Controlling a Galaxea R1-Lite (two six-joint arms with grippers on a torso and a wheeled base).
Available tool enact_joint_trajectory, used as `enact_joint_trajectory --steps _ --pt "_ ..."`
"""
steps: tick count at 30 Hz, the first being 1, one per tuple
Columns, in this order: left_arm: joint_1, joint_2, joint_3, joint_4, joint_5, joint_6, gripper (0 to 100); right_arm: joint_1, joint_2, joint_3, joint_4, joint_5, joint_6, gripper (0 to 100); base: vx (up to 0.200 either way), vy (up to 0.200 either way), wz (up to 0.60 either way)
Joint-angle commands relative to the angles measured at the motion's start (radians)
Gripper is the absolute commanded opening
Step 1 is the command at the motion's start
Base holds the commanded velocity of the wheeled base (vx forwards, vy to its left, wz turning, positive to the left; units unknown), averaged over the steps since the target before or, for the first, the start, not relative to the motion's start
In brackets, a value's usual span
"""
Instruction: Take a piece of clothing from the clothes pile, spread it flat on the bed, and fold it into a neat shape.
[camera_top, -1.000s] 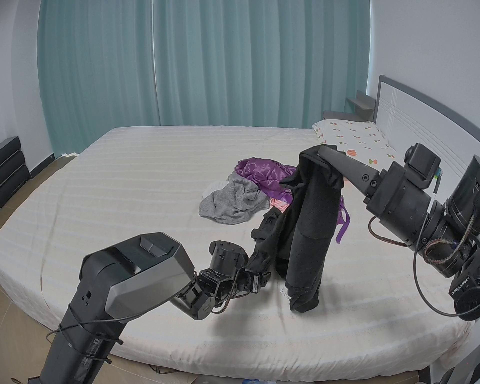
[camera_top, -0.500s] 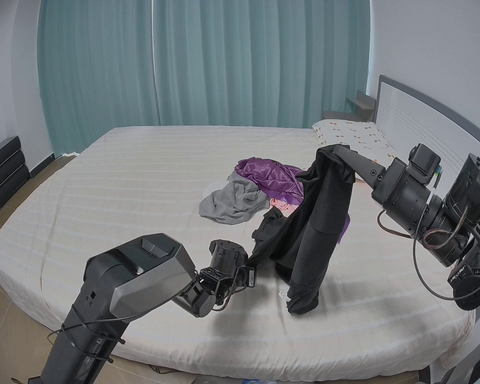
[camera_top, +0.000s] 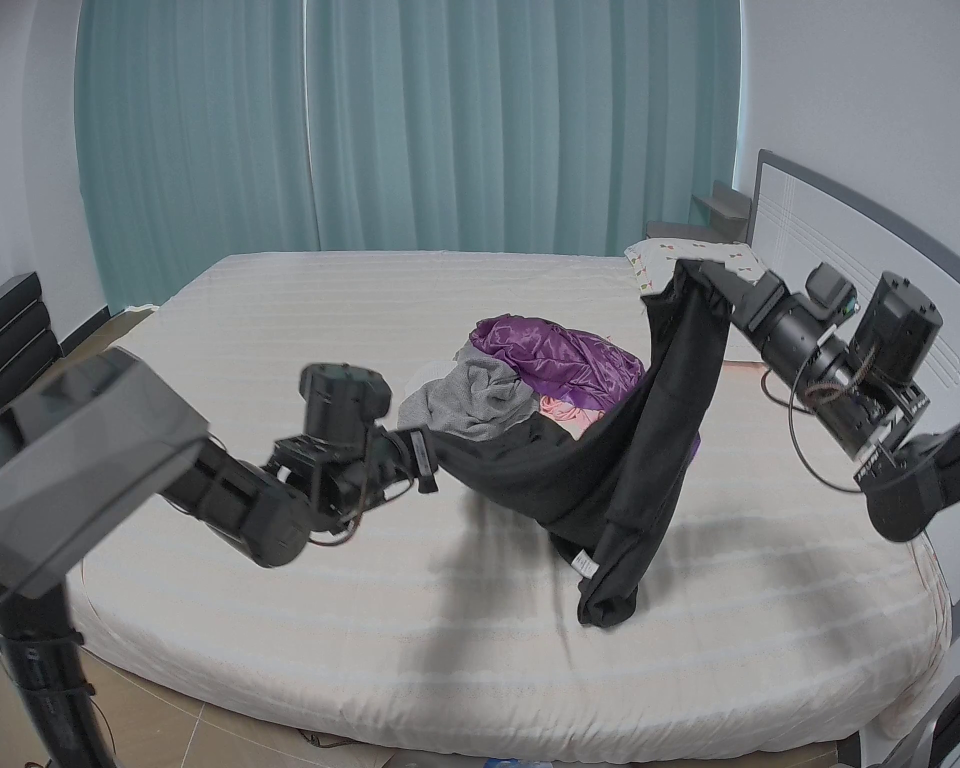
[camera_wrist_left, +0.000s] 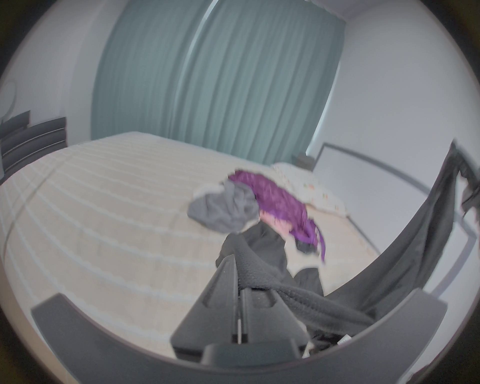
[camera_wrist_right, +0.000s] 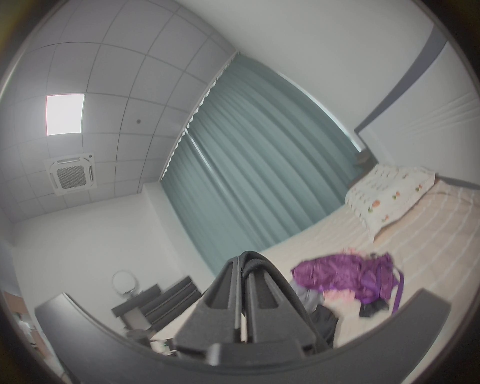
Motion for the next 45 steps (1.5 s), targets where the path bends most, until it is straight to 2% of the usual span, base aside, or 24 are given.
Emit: enact_joint_trajectory --steps 1,4,9,11,13,17,20,23,24,27,29,38,45 --pt "0.071 -0.365 0.003 0.071 0.077 -0.075 0 -0.079 0.078 -0.243 0.021 -0.095 -0.024 0 0.0 0.0 0.0" --pt "0.082 -0.415 0.012 0.073 0.088 -0.084 0 -0.079 0.029 -0.232 0.04 -0.084 -0.032 0 0.0 0.0 0.0" --pt "0.082 -0.426 0.129 0.064 0.085 -0.146 0 -0.053 0.025 -0.044 0.024 -0.076 -0.012 0 0.0 0.0 0.0" --pt "0.06 -0.414 0.207 0.047 0.085 -0.206 0 -0.01 0.048 0.107 0.01 -0.066 0.018 0 0.0 0.0 0.0" --pt "0.026 -0.4 0.249 0.037 0.083 -0.233 0 0.015 0.063 0.182 -0.011 -0.052 0.049 0 0.0 0.0 0.0" --pt "0.0 -0.368 0.296 0.024 0.083 -0.269 0 0.025 0.097 0.243 -0.068 -0.04 0.103 0 0.0 0.0 0.0" --pt "-0.024 -0.34 0.336 0.013 0.077 -0.322 0 0.039 0.135 0.321 -0.134 -0.038 0.184 0 0.0 0.0 0.0" --pt "-0.024 -0.34 0.336 0.013 0.077 -0.322 0 0.039 0.135 0.321 -0.134 -0.038 0.184 0 0.0 0.0 0.0" --pt "-0.03 -0.337 0.402 0.008 0.026 -0.384 0 0.059 0.187 0.366 -0.181 -0.035 0.204 0 0.0 0.0 0.0" --pt "-0.03 -0.337 0.405 0.008 0.025 -0.385 0 0.059 0.187 0.367 -0.183 -0.035 0.204 0 0.0 0.0 0.0" --pt "-0.029 -0.343 0.482 -0.012 -0.011 -0.391 0 0.07 0.18 0.401 -0.203 -0.043 0.204 0 0.0 0.0 0.0" --pt "-0.03 -0.294 0.56 -0.111 -0.018 -0.39 0 0.081 0.161 0.432 -0.207 -0.04 0.204 0 0.0 0.0 0.0" --pt "-0.027 -0.291 0.572 -0.125 -0.021 -0.391 0 0.077 0.166 0.432 -0.207 -0.041 0.204 0 0.0 0.0 0.0"
